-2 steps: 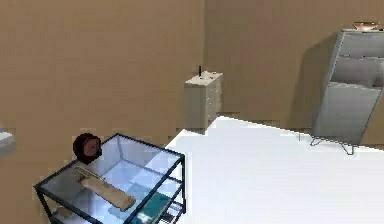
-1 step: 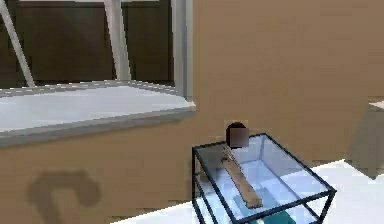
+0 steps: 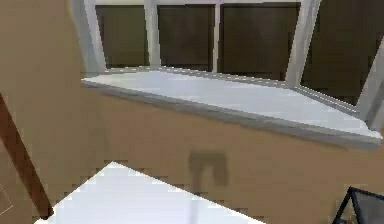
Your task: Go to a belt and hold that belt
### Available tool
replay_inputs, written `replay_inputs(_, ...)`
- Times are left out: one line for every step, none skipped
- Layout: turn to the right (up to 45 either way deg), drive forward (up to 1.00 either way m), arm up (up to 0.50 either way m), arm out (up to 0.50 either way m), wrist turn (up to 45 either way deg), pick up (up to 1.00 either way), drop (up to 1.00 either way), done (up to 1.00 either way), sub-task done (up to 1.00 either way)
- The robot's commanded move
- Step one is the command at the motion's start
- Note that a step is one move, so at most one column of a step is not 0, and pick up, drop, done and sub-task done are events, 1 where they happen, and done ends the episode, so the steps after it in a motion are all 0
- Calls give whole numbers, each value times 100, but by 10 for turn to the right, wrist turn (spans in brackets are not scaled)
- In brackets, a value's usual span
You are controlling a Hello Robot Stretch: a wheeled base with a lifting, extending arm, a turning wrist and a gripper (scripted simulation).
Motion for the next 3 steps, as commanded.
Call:
replay_inputs(-300, 0, 0, 0, 0, 0, 0, 0, 0)
replay_inputs(0, 0, 50, 0, 0, 0, 0, 0, 0)
replay_inputs(0, 0, 18, 0, 0, 0, 0, 0, 0)
